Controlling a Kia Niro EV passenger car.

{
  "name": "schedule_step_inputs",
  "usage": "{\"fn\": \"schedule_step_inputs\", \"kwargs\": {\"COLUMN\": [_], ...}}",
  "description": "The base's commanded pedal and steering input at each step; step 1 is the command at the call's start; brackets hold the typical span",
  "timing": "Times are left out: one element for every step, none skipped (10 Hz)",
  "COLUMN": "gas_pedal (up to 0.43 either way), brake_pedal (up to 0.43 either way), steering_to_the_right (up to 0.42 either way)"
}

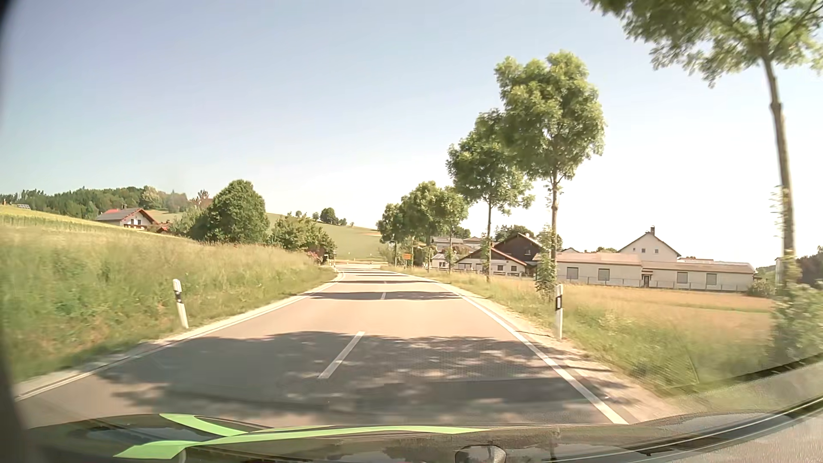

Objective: Follow the waypoints while adhering to traffic rules and regulations

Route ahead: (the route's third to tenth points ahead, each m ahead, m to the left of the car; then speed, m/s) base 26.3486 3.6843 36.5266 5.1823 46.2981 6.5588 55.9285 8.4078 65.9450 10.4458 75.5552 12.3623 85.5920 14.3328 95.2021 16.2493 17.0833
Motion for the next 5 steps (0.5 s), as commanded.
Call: {"fn": "schedule_step_inputs", "kwargs": {"gas_pedal": [0.209, 0.209, 0.209, 0.209, 0.220], "brake_pedal": [0.000, 0.000, 0.000, 0.000, 0.000], "steering_to_the_right": [-0.026, -0.026, -0.026, -0.025, -0.024]}}
